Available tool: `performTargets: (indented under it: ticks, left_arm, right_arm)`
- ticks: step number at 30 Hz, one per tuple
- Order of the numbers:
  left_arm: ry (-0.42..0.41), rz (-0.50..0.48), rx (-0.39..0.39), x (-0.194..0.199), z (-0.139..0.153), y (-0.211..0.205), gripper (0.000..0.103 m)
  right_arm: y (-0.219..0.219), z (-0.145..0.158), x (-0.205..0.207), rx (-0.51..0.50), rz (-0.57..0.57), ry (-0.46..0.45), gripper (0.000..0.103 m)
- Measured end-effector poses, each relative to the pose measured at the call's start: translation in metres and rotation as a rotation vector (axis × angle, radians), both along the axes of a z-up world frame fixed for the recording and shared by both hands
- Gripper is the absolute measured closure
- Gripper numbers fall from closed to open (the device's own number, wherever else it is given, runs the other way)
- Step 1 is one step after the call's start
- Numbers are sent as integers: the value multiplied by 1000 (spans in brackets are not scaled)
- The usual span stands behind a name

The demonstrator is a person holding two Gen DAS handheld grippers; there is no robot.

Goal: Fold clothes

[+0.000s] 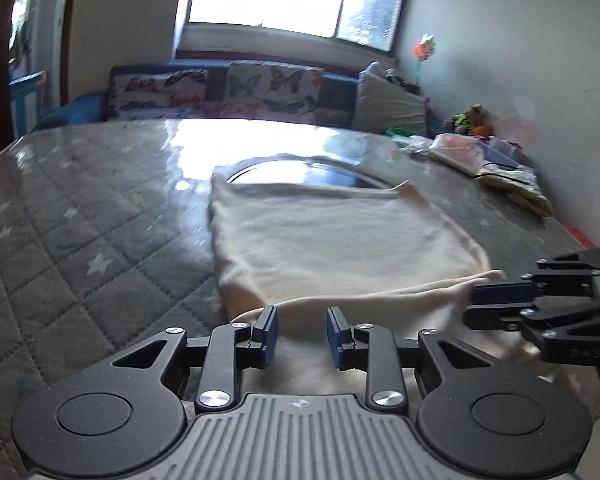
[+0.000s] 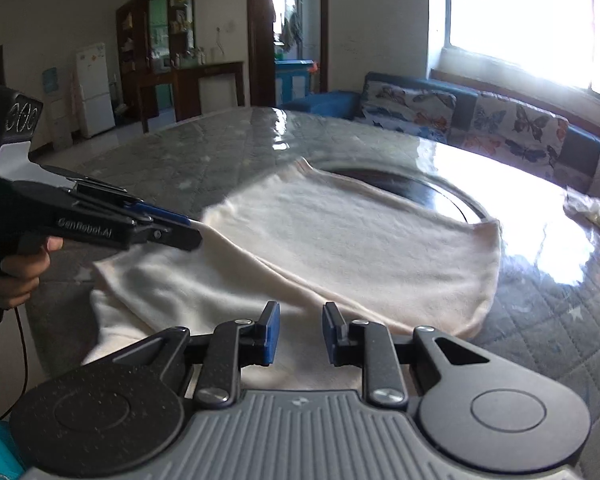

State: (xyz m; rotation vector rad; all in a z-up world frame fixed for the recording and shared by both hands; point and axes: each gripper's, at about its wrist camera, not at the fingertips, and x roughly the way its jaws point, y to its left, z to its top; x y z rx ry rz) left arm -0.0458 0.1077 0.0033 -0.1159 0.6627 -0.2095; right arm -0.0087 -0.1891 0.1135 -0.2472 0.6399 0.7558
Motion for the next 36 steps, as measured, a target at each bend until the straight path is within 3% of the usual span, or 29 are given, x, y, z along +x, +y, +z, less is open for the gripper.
performTargets:
  ticks: [9, 15, 20, 24, 36]
  left_arm:
    - [-47, -3, -1, -11, 10, 6, 70]
    - [-19, -26, 52, -3, 2, 0, 67]
    - [-60, -127, 82, -28, 14, -7, 63]
    - [-81, -238, 108, -53, 20, -16, 58]
    - [-107, -453, 294, -100, 7, -42, 54]
  right_arm:
    - [-5, 4, 7, 21, -18, -3, 80]
    - [-9, -4, 11, 15, -35, 29, 80]
    - [-18, 10, -10, -11, 19, 2, 78]
    - [-21, 4, -21, -53, 57, 21, 78]
    - [-34, 17, -45, -87, 72, -19, 77]
